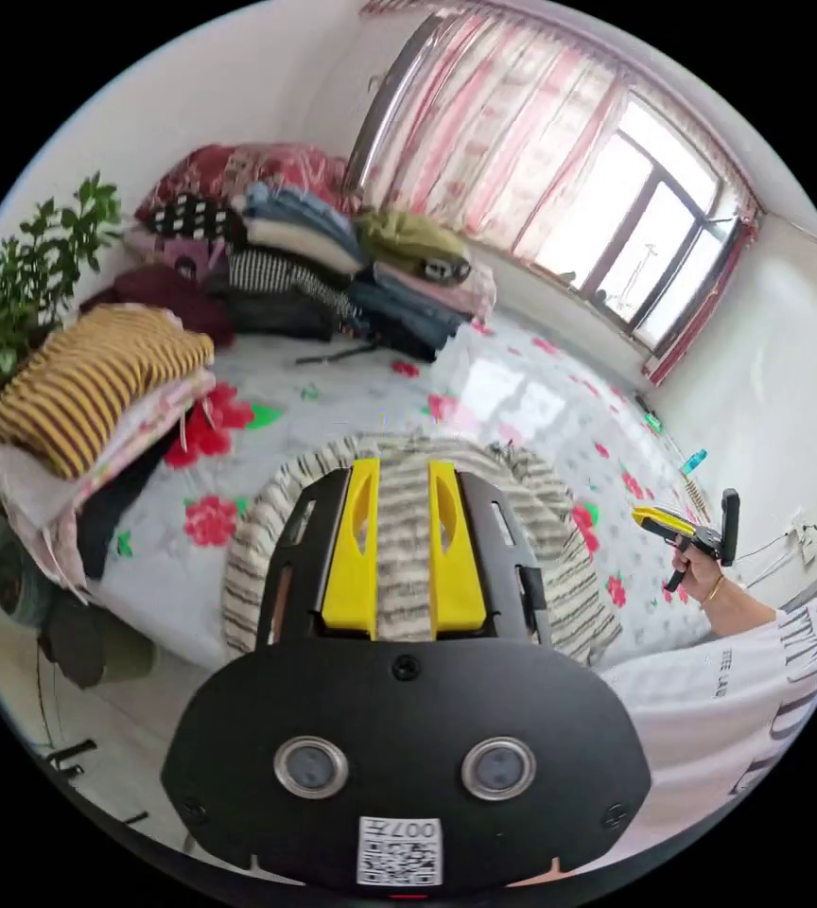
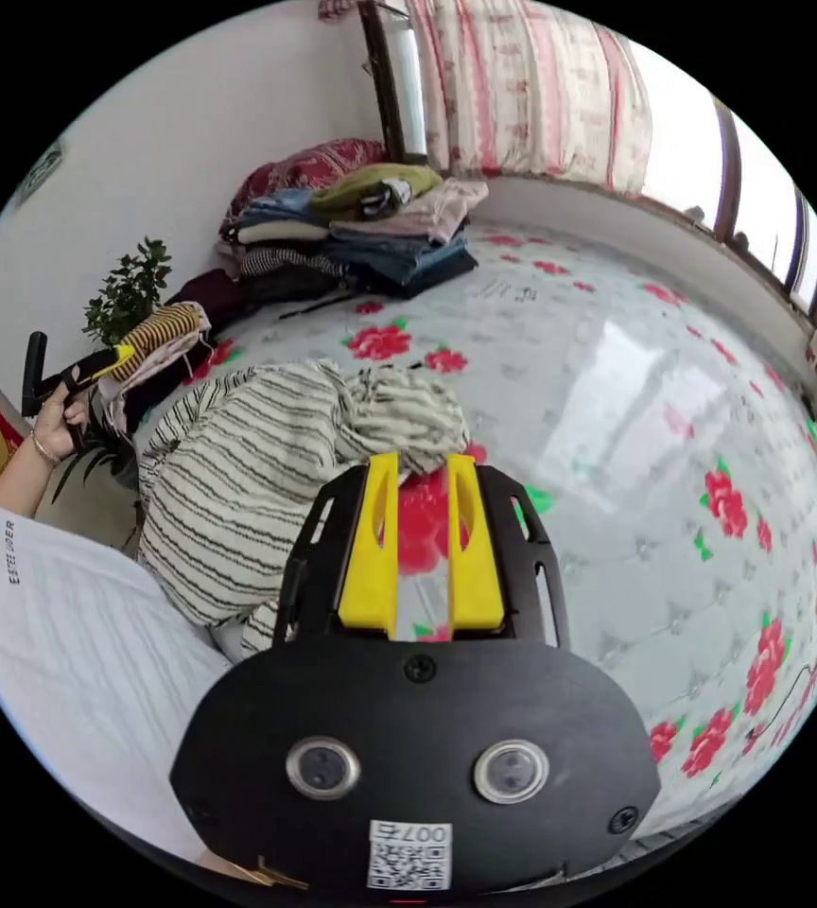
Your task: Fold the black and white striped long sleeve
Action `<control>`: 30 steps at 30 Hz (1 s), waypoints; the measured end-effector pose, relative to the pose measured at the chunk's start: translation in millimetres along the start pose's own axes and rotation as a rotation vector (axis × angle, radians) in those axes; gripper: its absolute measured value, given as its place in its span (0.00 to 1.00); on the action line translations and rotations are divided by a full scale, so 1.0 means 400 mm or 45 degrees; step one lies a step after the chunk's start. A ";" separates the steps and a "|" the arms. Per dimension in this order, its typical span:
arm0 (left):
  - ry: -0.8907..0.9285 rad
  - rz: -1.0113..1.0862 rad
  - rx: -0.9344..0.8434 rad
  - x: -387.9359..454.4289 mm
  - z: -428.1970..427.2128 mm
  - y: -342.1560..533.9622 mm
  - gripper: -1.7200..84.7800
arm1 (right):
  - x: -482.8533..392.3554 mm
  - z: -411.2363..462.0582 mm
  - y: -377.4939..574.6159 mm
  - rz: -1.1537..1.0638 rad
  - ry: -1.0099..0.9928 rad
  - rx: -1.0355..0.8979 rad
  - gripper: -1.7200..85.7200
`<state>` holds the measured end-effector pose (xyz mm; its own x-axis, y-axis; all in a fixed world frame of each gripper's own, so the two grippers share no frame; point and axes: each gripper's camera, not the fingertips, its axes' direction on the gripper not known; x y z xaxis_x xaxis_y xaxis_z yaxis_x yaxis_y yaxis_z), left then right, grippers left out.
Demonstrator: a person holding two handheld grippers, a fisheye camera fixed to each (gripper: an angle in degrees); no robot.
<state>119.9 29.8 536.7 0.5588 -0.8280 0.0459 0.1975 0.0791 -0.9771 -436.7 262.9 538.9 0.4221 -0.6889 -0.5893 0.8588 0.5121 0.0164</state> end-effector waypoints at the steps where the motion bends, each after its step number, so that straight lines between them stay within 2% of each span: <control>1: 0.019 -0.073 -0.137 -0.033 0.068 0.070 0.11 | 0.018 0.065 0.057 0.082 -0.041 -0.064 0.11; 4: 0.074 -0.202 -0.291 -0.072 0.168 0.211 0.12 | 0.035 0.185 0.120 0.183 -0.120 -0.170 0.12; 7: 0.089 -0.186 -0.384 -0.063 0.247 0.265 0.13 | -0.003 0.292 0.111 0.110 -0.199 -0.264 0.12; 10: 0.133 -0.105 -0.534 -0.045 0.367 0.260 0.14 | -0.071 0.423 0.082 0.020 -0.284 -0.390 0.12; 14: 0.233 -0.045 -0.572 -0.007 0.520 0.191 0.13 | -0.219 0.548 0.018 -0.131 -0.352 -0.429 0.12; 17: 0.175 0.031 -0.654 0.029 0.576 0.134 0.05 | -0.290 0.584 -0.060 -0.186 -0.403 -0.407 0.12; 22: 0.160 0.077 -0.461 0.000 0.447 0.117 0.03 | -0.218 0.472 -0.084 -0.203 -0.248 -0.236 0.11; 26: 0.073 0.024 -0.312 -0.088 0.293 0.191 0.06 | -0.136 0.433 -0.008 -0.131 -0.191 -0.254 0.11; 30: 0.035 0.016 -0.422 -0.131 0.275 0.274 0.08 | -0.119 0.485 0.081 -0.069 -0.212 -0.372 0.11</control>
<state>201.0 142.9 449.9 0.5369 -0.8430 0.0319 -0.0846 -0.0914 -0.9922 -372.5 213.1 724.1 0.4402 -0.7813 -0.4424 0.7722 0.5809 -0.2575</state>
